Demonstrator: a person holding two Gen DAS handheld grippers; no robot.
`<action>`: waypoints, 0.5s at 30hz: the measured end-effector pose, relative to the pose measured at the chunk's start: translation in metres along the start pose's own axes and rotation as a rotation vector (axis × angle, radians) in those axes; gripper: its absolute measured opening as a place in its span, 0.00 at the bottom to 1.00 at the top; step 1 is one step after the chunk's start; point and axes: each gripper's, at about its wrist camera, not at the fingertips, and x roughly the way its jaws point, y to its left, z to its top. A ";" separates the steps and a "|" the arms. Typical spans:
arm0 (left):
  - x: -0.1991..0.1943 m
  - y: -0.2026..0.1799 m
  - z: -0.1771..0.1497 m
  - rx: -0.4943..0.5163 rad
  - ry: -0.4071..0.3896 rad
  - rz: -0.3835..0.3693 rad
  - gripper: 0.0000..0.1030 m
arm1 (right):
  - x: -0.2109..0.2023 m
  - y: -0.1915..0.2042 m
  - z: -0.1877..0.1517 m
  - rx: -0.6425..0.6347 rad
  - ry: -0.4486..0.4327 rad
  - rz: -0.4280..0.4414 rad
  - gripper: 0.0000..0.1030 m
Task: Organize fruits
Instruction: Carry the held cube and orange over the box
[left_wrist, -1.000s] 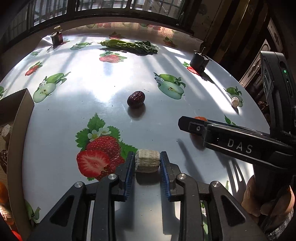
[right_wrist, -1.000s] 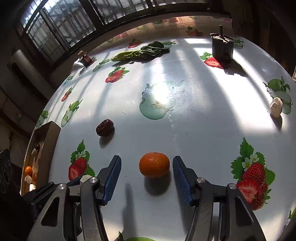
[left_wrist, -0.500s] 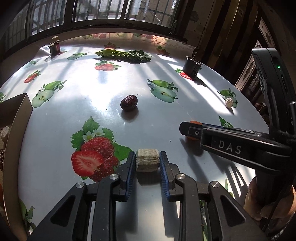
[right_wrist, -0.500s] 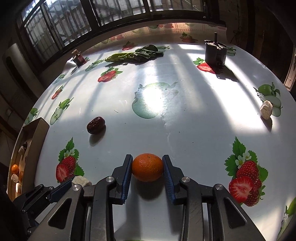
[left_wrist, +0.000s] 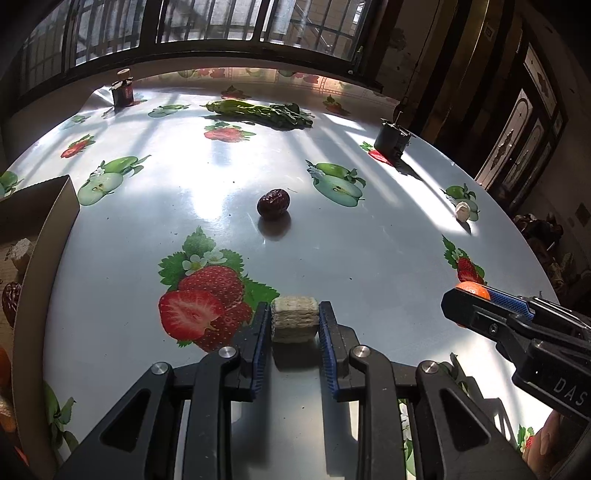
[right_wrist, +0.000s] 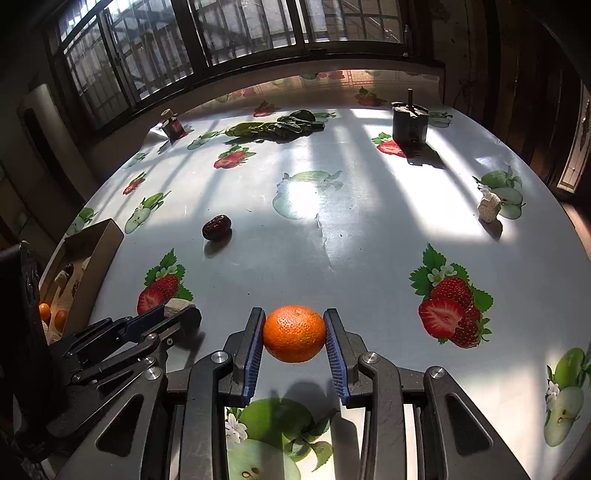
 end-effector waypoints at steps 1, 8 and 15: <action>-0.002 0.000 0.000 0.001 -0.003 0.006 0.24 | -0.004 0.001 -0.004 -0.001 -0.009 0.000 0.34; -0.046 0.006 -0.009 -0.021 -0.085 0.024 0.24 | -0.029 0.014 -0.029 0.008 -0.050 0.025 0.34; -0.090 0.022 -0.022 -0.017 -0.126 0.095 0.24 | -0.038 0.038 -0.042 0.031 -0.056 0.082 0.34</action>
